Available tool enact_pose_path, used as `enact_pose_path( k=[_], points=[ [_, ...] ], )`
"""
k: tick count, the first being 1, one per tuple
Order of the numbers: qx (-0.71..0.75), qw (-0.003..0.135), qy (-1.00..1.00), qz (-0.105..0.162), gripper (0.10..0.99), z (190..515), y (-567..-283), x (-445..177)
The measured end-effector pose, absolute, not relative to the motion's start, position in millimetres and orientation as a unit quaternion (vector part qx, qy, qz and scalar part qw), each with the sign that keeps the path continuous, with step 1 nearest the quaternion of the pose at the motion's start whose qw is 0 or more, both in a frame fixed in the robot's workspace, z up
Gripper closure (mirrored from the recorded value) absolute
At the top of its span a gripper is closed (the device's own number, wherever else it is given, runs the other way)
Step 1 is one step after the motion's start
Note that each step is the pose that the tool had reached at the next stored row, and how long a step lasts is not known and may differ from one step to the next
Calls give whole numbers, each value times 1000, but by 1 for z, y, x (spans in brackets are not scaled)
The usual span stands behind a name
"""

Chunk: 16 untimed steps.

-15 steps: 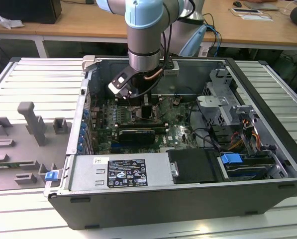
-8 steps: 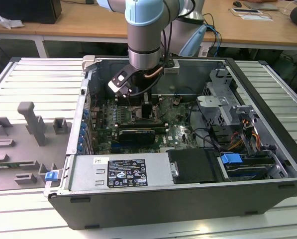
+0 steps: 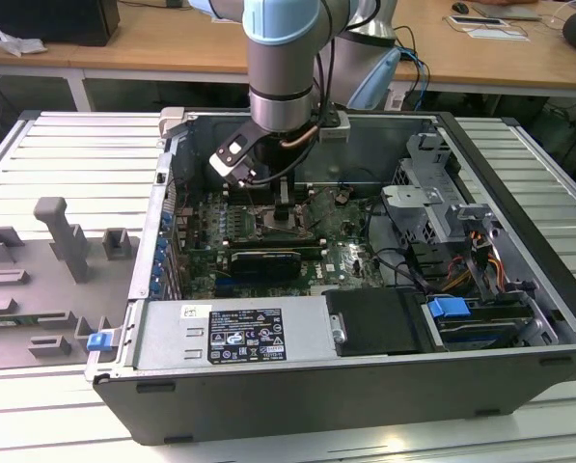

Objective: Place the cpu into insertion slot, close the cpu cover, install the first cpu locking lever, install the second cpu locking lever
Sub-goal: 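Place the cpu into insertion slot, then close the cpu cover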

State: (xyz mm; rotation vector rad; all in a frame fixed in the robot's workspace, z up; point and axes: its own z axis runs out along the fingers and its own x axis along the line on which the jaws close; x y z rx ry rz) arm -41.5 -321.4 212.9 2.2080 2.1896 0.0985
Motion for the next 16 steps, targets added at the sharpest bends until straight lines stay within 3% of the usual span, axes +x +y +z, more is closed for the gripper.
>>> enact_pose_path(
  k=[16],
  points=[
    [710,16,704,31,980,225,-321,-41]
  ],
)
